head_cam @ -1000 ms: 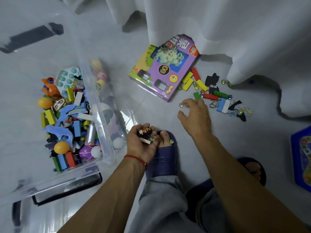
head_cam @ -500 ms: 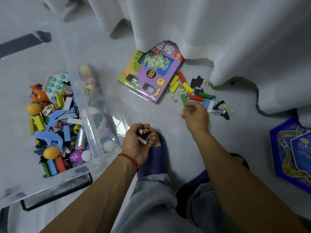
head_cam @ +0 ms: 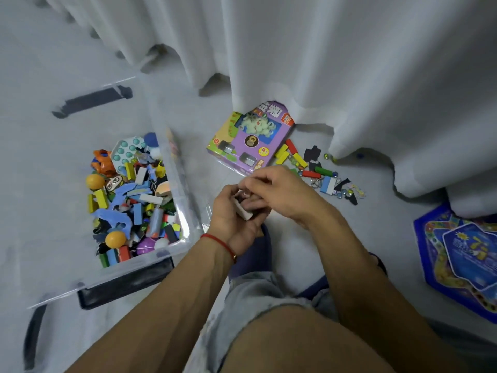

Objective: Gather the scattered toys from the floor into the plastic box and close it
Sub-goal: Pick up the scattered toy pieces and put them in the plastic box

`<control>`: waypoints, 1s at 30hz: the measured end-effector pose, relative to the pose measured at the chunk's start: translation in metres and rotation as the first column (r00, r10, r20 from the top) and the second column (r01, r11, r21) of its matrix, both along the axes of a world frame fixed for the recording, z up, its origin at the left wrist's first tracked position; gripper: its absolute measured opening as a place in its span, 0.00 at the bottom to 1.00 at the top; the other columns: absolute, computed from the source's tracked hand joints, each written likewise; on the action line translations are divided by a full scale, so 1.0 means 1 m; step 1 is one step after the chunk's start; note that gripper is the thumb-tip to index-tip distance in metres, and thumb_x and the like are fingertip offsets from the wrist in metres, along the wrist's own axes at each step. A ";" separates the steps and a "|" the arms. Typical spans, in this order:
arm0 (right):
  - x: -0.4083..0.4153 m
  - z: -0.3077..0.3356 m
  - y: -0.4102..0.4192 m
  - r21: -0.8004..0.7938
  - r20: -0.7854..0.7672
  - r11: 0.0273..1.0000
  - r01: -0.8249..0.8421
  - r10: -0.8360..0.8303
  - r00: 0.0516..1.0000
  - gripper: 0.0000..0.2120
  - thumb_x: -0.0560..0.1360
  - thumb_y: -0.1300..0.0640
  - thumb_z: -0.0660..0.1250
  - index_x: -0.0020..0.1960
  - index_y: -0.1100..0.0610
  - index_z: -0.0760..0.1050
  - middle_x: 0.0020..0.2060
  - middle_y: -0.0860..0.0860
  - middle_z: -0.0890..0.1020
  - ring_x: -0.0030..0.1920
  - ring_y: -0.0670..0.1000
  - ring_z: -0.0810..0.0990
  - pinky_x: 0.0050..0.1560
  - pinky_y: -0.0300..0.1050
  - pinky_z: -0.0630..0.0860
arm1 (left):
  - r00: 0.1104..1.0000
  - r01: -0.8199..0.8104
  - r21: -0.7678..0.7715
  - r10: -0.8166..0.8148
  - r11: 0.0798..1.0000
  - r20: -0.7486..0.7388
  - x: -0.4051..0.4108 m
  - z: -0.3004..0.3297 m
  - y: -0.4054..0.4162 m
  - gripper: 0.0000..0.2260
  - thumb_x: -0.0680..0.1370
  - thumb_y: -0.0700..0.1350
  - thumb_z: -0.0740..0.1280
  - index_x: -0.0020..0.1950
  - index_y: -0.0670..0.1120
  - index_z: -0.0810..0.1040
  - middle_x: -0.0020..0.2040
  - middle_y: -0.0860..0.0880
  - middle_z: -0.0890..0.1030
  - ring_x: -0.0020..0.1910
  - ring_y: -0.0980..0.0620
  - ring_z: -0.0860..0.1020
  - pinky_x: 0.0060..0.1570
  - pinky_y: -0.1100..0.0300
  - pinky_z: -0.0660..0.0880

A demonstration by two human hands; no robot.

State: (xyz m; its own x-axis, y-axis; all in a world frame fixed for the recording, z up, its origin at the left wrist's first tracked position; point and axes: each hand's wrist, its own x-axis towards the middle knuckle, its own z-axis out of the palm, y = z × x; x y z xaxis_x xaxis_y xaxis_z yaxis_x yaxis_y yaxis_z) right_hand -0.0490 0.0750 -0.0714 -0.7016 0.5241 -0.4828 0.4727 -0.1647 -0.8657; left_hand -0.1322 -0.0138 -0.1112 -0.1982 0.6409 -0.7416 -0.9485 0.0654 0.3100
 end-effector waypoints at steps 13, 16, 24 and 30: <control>-0.016 0.117 0.009 0.364 0.360 0.735 -0.572 0.455 0.814 0.12 0.80 0.53 0.63 0.61 0.51 0.80 0.52 0.51 0.84 0.51 0.52 0.84 0.53 0.48 0.82 | 0.921 -0.384 -0.060 0.378 0.921 -0.094 -0.106 0.087 -0.097 0.10 0.80 0.47 0.64 0.52 0.40 0.78 0.49 0.43 0.80 0.52 0.44 0.80 0.59 0.50 0.78; 0.016 0.110 0.047 0.417 0.695 0.474 -0.776 0.383 0.608 0.13 0.80 0.51 0.63 0.62 0.49 0.79 0.57 0.49 0.83 0.53 0.50 0.80 0.56 0.45 0.75 | 0.930 -0.320 -0.171 0.275 0.932 -0.243 -0.132 0.084 -0.107 0.19 0.79 0.51 0.61 0.66 0.44 0.75 0.61 0.43 0.78 0.60 0.43 0.76 0.61 0.46 0.75; 0.094 0.079 0.101 0.189 0.866 0.467 -0.864 0.336 0.370 0.15 0.80 0.50 0.66 0.65 0.51 0.77 0.59 0.49 0.82 0.55 0.50 0.79 0.60 0.47 0.75 | 0.346 -0.288 -0.226 -0.119 0.931 -0.931 -0.096 0.081 -0.051 0.12 0.73 0.43 0.65 0.55 0.47 0.74 0.46 0.48 0.78 0.42 0.50 0.77 0.40 0.55 0.77; 0.109 -0.047 0.096 0.367 0.735 0.564 -0.740 0.312 0.602 0.17 0.77 0.48 0.68 0.65 0.48 0.74 0.59 0.49 0.79 0.51 0.49 0.78 0.53 0.47 0.75 | 0.140 0.128 -0.318 -0.334 0.939 -0.932 -0.014 0.029 0.015 0.14 0.72 0.41 0.65 0.56 0.50 0.77 0.52 0.53 0.81 0.47 0.51 0.80 0.50 0.49 0.80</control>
State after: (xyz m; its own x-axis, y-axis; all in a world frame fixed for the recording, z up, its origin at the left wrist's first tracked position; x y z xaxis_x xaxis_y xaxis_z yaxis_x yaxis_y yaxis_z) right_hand 0.0598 0.1706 -0.1188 -0.6654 0.4460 -0.5986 0.6663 0.7165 -0.2068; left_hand -0.1464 0.0014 -0.0824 -0.6735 0.7242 -0.1482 0.1802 0.3553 0.9172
